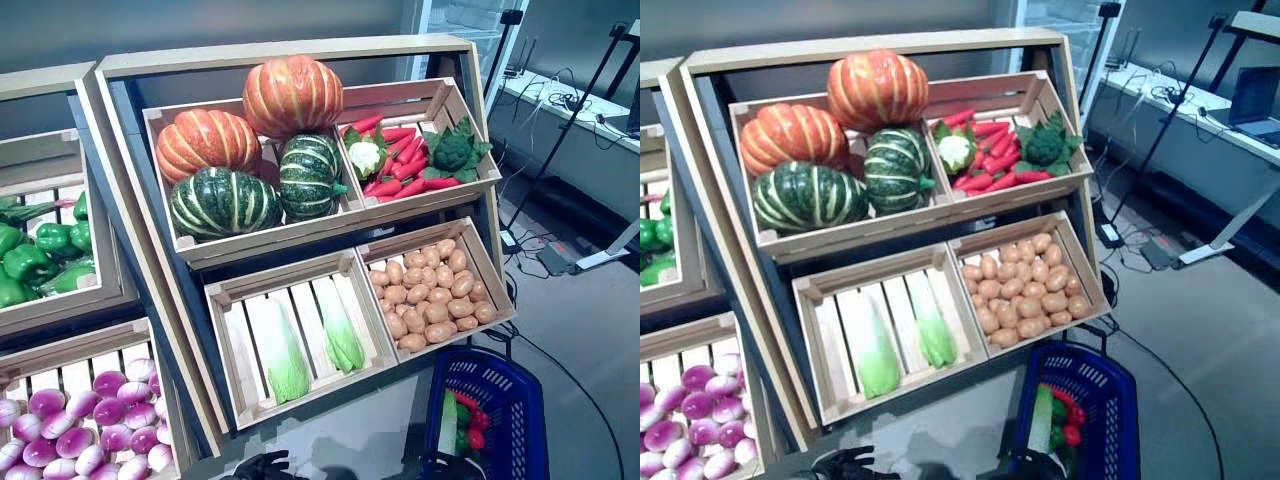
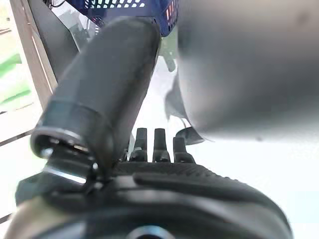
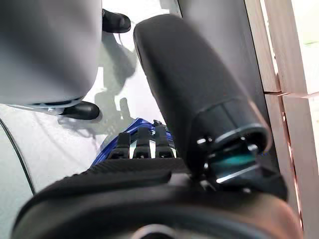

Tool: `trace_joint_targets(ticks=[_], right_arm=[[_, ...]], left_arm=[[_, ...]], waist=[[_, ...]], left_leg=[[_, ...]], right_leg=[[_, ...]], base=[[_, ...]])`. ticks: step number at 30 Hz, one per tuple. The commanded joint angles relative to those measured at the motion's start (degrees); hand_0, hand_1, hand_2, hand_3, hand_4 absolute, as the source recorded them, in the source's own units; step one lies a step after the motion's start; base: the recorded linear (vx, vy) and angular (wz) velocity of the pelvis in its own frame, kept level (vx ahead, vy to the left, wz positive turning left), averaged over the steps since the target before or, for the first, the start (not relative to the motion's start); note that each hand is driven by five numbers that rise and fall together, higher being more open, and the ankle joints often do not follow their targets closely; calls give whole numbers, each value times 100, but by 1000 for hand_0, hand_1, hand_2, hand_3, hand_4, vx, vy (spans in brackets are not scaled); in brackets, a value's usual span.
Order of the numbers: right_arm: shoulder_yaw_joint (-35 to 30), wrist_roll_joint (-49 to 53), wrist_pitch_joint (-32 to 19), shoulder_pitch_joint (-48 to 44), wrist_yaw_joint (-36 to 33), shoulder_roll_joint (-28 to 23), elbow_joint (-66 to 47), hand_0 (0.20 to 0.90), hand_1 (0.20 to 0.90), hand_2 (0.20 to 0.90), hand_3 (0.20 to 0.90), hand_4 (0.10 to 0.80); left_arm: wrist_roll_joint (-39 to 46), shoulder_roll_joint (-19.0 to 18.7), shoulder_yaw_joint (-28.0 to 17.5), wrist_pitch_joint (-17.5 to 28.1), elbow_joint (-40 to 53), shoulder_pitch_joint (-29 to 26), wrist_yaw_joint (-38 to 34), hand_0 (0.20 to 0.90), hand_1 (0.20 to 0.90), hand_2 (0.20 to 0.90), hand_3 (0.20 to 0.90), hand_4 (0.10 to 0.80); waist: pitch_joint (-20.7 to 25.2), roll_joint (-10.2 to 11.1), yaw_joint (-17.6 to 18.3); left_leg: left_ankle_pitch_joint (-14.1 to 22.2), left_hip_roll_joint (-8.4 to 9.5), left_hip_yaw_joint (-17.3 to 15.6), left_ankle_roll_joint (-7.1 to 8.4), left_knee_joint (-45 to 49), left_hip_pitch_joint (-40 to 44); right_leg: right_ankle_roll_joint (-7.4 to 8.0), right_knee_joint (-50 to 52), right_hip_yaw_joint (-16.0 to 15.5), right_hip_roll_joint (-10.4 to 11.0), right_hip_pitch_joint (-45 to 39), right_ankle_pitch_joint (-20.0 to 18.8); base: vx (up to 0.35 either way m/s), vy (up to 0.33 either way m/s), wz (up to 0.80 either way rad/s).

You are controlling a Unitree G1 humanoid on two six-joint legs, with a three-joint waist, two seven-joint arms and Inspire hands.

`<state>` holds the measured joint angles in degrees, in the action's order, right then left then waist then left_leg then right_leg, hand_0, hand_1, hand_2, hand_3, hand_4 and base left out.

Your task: Put vegetables into the basket

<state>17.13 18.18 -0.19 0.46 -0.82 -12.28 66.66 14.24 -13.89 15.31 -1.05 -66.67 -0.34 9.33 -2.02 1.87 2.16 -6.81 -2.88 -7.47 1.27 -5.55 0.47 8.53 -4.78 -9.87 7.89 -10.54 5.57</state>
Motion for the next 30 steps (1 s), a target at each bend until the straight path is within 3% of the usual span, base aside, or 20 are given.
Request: trace_joint_targets(ticks=[1, 15, 19, 22, 27, 30], right_arm=[[103, -154, -358, -430, -33, -39, 37, 900, 900, 900, 900, 800], [132, -105, -383, -425, -31, -32, 41, 900, 900, 900, 900, 800], [151, -106, -374, -438, -11, -36, 43, 900, 900, 900, 900, 800], [203, -83, -292, -449, 3, -64, -38, 900, 900, 900, 900, 800], [310, -69, -94, -392, 10, -280, -398, 900, 900, 900, 900, 800], [310, -61, -20, -253, 34, -491, -654, 900, 900, 900, 900, 800]], left_arm=[[-24, 50, -33, 197, -266, -564, 212, 900, 900, 900, 900, 800], [-247, 49, 79, 249, -267, -574, 13, 900, 900, 900, 900, 800], [-445, 27, 143, 398, -285, -584, 40, 900, 900, 900, 900, 800], [-974, -81, 333, 761, -28, -680, 307, 900, 900, 900, 900, 800], [-1270, -539, 731, 966, 1239, -853, 311, 900, 900, 900, 900, 800], [-1595, -1238, 882, 727, 2613, -949, 85, 900, 900, 900, 900, 800]], waist=[[-219, -111, -135], [-234, -119, -129], [-228, -122, -115], [-221, -137, -80], [-287, -209, -23], [-329, -280, -7]], left_leg=[[765, -294, -116, 179, 55, 488], [764, -282, -107, 173, 55, 464], [766, -278, -127, 172, 55, 480], [780, -269, -147, 176, 55, 492], [757, -273, -179, 196, 55, 448], [727, -291, -185, 199, 55, 392]], right_leg=[[30, 54, -75, 282, 504, -621], [31, 73, -87, 284, 538, -621], [31, 76, -69, 277, 535, -617], [38, 69, -39, 258, 533, -615], [55, 70, 19, 231, 595, -633], [59, 49, 21, 215, 644, -660]], base=[[0, 0, 0], [0, 0, 0], [0, 0, 0], [0, 0, 0], [-26, 8, -1], [-28, -1, -2]])
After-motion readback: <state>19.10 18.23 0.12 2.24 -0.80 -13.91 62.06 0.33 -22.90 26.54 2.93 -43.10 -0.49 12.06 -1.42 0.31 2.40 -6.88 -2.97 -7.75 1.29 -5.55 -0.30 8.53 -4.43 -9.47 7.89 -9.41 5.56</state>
